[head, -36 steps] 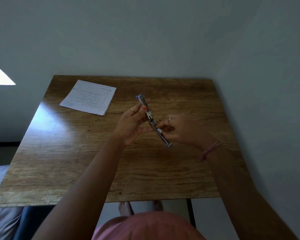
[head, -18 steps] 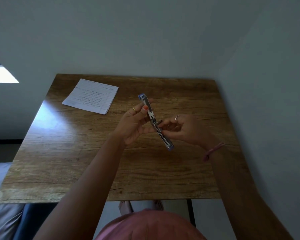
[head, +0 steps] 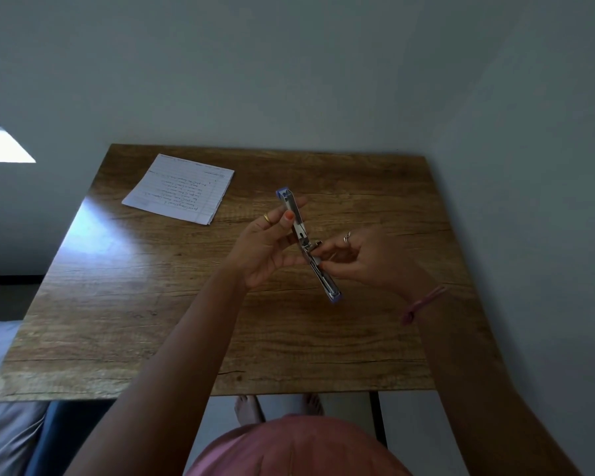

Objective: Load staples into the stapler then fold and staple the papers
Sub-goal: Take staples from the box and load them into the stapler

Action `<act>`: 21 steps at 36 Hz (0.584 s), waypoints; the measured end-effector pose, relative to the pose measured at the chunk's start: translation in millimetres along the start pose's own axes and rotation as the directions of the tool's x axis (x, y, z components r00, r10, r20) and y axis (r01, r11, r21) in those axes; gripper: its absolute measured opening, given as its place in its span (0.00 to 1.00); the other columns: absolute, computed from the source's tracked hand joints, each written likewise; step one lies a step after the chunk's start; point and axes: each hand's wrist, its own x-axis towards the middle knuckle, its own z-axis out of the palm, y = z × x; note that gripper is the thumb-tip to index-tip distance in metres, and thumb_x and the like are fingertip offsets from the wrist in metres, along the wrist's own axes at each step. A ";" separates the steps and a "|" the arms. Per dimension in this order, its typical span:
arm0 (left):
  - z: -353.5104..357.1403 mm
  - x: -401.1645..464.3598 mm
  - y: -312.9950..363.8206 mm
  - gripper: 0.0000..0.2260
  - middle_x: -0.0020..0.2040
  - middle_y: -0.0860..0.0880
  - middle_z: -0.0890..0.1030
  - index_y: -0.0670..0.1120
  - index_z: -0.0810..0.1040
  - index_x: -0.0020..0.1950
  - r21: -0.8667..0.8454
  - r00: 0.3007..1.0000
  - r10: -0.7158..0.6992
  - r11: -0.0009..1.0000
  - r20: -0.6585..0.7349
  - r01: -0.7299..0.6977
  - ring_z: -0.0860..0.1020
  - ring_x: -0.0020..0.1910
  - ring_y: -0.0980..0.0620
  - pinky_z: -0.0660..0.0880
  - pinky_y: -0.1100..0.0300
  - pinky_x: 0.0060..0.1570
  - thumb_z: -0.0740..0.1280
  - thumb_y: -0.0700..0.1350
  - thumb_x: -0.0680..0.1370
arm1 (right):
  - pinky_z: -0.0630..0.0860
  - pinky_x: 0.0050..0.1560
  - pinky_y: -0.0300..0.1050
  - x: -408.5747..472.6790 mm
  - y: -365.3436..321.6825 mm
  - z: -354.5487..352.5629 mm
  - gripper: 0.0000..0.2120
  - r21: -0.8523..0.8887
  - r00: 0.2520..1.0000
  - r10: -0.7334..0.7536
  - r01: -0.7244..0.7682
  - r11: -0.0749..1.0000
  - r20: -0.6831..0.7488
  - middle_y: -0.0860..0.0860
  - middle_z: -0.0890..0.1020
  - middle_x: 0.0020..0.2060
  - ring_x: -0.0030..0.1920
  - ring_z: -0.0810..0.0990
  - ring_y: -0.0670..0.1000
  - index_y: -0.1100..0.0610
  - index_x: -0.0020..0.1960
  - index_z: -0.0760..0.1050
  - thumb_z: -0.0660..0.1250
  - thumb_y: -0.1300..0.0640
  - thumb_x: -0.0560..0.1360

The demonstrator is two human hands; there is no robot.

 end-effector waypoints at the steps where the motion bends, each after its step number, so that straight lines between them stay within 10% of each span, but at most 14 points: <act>1: -0.1 -0.3 0.3 0.15 0.43 0.53 0.80 0.49 0.77 0.64 0.000 1.000 0.001 1.000 0.001 -0.001 0.80 0.46 0.53 0.78 0.37 0.52 0.64 0.45 0.78 | 0.78 0.44 0.33 -0.3 0.4 0.8 0.10 0.007 1.000 0.001 -0.001 1.000 -0.004 0.46 0.85 0.45 0.42 0.83 0.42 0.53 0.53 0.83 0.74 0.56 0.71; 8: 1.9 0.0 2.1 0.15 0.45 0.51 0.79 0.47 0.77 0.65 -0.002 1.000 -0.019 1.000 -0.021 0.019 0.80 0.46 0.53 0.79 0.39 0.49 0.64 0.44 0.78 | 0.81 0.46 0.44 -1.3 5.5 2.0 0.10 0.089 1.000 0.017 -0.018 0.996 0.010 0.48 0.85 0.47 0.43 0.84 0.48 0.51 0.52 0.82 0.74 0.57 0.71; 21: -3.2 2.5 3.2 0.14 0.46 0.50 0.80 0.49 0.79 0.63 -0.037 0.999 -0.009 0.999 -0.043 0.007 0.82 0.47 0.52 0.80 0.44 0.44 0.65 0.45 0.77 | 0.77 0.41 0.31 -7.0 9.1 6.3 0.14 0.002 1.000 -0.024 0.024 1.000 -0.006 0.37 0.82 0.42 0.41 0.83 0.41 0.44 0.59 0.78 0.69 0.54 0.74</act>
